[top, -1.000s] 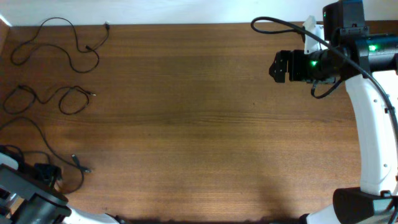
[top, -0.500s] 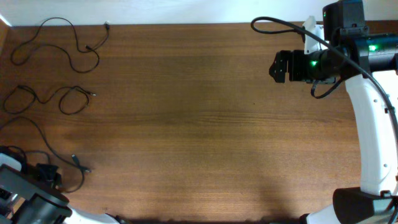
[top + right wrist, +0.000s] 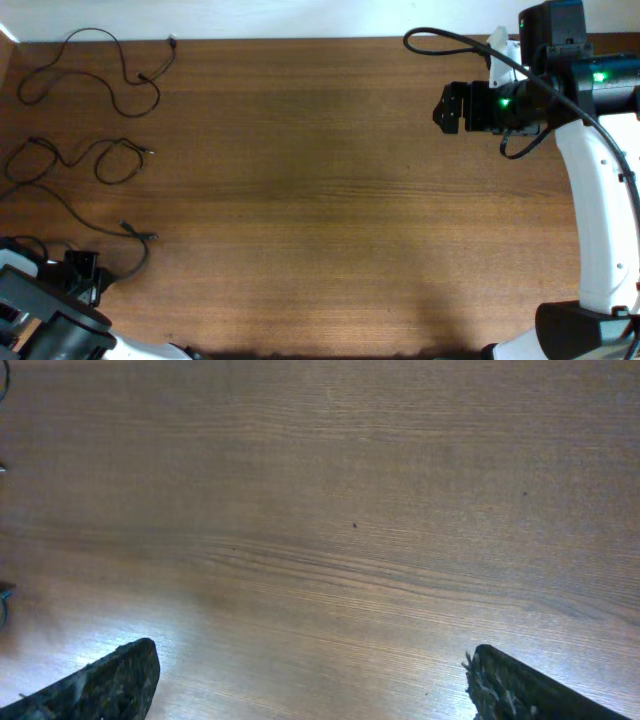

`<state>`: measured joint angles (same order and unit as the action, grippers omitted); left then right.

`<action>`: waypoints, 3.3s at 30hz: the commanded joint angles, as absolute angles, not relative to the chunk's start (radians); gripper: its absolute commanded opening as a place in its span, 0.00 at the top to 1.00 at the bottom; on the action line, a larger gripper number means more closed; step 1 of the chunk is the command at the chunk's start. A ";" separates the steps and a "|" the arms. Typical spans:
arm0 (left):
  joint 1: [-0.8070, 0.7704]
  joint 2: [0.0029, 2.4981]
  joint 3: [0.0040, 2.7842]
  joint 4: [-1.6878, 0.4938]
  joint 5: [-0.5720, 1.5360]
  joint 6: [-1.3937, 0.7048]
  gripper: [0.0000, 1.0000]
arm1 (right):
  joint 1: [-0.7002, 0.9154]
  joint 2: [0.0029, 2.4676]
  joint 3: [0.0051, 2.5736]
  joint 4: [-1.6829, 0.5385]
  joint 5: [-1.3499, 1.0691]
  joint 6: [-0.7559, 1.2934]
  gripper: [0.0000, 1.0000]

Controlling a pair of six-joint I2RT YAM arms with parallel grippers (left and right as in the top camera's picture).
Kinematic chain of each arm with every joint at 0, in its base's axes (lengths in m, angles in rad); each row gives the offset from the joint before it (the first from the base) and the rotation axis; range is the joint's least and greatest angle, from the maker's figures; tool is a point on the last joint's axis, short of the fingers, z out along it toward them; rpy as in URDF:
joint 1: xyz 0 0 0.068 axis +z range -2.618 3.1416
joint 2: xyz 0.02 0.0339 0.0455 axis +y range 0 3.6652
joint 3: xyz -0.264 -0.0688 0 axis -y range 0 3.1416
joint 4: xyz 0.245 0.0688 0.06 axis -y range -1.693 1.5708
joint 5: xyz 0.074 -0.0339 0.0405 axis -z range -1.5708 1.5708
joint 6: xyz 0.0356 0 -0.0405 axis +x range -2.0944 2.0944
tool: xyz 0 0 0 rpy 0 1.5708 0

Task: Untangle cables

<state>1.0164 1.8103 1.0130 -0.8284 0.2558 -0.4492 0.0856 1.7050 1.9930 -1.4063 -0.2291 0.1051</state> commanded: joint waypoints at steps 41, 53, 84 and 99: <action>0.698 1.833 1.291 -0.458 -0.232 -0.323 0.28 | 0.084 1.708 1.986 -1.426 -0.236 0.113 0.02; 0.696 2.004 1.704 -0.773 -0.192 -0.133 0.14 | 0.084 1.708 1.986 -1.408 -0.285 0.113 0.02; 0.743 2.302 1.739 -0.646 -0.194 -0.162 0.39 | 0.084 1.708 1.986 -1.420 -0.285 0.113 0.01; 0.775 2.307 1.739 -0.690 -0.200 -0.163 0.93 | 0.084 1.708 1.986 -1.421 -0.284 0.113 0.01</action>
<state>0.7498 2.2902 1.7393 -0.6754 -0.1986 -0.1608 0.0856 1.7050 1.9930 -1.4212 -0.2749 0.1062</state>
